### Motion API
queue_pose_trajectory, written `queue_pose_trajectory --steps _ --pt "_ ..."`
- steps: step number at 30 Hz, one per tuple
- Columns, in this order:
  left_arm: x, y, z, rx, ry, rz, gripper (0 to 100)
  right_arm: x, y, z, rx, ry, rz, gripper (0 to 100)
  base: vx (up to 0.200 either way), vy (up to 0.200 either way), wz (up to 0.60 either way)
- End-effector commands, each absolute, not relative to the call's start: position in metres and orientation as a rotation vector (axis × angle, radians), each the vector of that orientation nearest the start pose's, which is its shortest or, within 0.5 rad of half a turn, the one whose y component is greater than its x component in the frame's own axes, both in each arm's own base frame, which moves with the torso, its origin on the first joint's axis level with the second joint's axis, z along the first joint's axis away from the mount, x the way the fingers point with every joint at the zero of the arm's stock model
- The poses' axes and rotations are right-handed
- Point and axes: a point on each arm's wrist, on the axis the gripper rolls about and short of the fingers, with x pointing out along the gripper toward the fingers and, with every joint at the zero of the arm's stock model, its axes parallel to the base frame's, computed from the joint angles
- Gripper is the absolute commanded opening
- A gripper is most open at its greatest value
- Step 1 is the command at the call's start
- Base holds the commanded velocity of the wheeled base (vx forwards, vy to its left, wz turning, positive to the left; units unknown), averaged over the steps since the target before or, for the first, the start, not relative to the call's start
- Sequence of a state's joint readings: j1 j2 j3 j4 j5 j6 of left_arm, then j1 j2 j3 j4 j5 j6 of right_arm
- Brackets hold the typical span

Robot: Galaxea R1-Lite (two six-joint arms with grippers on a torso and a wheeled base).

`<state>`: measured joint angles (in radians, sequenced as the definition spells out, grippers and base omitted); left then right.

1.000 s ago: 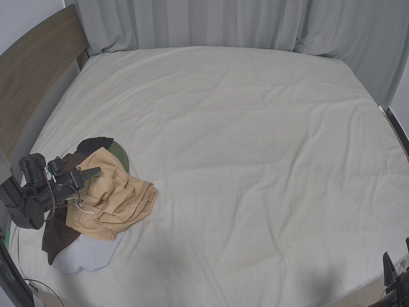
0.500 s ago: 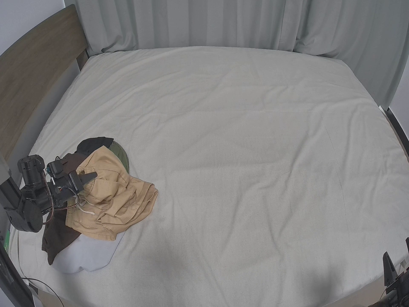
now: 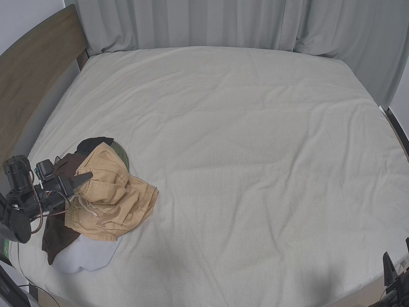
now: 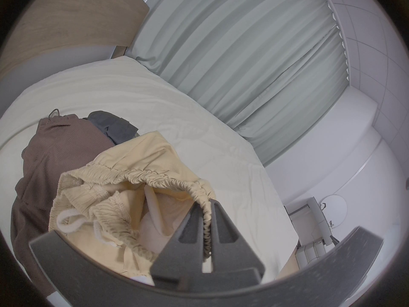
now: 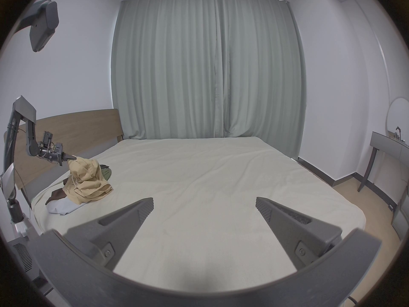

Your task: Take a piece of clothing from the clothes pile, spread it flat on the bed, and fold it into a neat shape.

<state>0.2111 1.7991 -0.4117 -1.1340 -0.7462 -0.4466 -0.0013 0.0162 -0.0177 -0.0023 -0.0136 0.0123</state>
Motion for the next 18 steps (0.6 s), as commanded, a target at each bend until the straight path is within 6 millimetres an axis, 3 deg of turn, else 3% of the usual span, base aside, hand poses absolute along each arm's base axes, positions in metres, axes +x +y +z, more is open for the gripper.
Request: queue_pose_trajectory --steps 1,9,18 --pt "0.249 0.037 0.123 -0.533 0.306 -0.492 0 -0.022 0.0 0.076 0.012 0.008 -0.015 100 0.0 0.0 0.0" --pt "0.229 0.021 0.13 -0.522 0.304 -0.544 0 -0.022 0.0 0.076 0.012 0.008 -0.015 100 0.0 0.0 0.0" --pt "0.224 0.016 0.13 -0.521 0.312 -0.563 0 -0.022 0.0 0.076 0.012 0.008 -0.015 100 0.0 0.0 0.0"
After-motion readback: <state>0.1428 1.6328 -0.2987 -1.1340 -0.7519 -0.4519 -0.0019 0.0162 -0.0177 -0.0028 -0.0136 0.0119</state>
